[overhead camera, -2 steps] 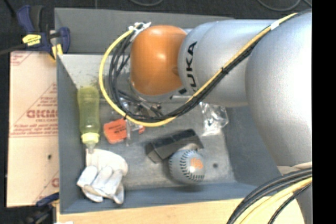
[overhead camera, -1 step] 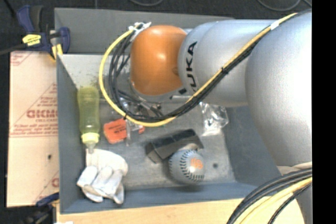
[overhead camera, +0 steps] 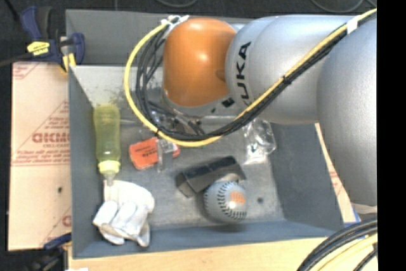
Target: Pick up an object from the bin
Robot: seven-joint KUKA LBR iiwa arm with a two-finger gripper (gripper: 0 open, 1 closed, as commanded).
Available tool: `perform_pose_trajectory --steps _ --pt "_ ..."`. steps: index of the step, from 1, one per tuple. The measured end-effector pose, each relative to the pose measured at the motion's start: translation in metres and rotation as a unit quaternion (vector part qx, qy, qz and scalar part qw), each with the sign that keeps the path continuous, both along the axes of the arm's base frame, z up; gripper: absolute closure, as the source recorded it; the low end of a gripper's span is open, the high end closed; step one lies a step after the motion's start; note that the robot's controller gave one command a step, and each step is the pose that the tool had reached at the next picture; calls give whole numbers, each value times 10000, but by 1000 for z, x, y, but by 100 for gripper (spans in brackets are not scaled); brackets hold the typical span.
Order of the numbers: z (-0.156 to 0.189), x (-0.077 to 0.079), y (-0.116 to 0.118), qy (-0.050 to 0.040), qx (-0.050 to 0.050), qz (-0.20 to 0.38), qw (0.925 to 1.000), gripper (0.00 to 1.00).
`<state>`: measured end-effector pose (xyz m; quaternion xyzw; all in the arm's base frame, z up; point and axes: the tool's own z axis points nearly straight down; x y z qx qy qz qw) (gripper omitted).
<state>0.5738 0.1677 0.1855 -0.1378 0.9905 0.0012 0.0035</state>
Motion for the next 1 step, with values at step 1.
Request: perform_pose_trajectory --steps 1 --pt "-2 11 -3 -143 43 -89 9998 100"
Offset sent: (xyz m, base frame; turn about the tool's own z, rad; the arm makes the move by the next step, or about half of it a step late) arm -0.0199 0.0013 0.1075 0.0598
